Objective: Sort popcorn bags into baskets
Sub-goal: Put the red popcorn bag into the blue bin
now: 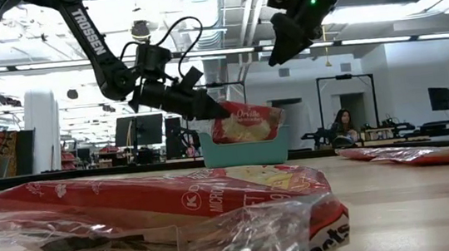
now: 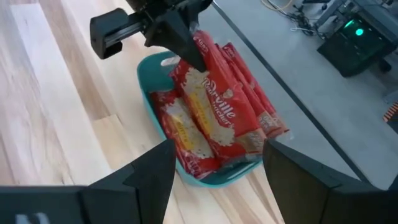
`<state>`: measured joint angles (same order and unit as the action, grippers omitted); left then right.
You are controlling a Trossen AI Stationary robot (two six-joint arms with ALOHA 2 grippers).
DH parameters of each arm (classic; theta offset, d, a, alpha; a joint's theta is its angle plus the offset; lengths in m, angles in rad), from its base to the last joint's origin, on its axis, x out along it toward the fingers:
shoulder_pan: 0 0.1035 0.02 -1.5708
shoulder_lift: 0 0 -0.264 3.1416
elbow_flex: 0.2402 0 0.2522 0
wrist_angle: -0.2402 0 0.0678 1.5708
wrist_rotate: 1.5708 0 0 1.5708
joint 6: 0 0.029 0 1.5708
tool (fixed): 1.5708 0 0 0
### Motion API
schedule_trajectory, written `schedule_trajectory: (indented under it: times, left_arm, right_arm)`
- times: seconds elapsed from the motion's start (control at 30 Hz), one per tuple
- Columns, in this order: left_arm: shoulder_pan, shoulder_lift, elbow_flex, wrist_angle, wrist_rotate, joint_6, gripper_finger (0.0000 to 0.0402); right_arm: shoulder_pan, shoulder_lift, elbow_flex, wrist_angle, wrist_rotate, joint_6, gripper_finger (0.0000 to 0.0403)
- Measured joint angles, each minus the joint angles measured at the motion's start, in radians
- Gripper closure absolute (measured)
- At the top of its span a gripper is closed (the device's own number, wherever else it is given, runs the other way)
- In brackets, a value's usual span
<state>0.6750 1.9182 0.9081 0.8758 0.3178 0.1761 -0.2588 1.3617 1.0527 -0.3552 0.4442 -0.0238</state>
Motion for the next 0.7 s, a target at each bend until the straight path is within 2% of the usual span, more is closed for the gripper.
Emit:
schedule_trajectory:
  times: [0.3,0.43,0.6,0.7]
  left_arm:
    - [0.003,0.000,0.000,-0.019,-0.057,0.003,0.0391]
    - [0.006,0.000,0.001,-0.036,-0.076,-0.059,0.0392]
    - [0.011,0.000,0.048,-0.139,-0.076,-0.060,0.0397]
    - [0.009,-0.001,0.073,-0.200,-0.092,-0.061,0.0382]
  right_arm:
    - [-0.006,0.027,-0.002,0.034,-0.027,0.015,0.0138]
    - [-0.011,0.064,-0.003,0.045,-0.039,0.028,0.0138]
    - [-0.053,0.158,-0.001,0.097,-0.065,-0.003,0.0138]
    - [-0.093,0.210,-0.001,0.123,-0.085,-0.010,0.0138]
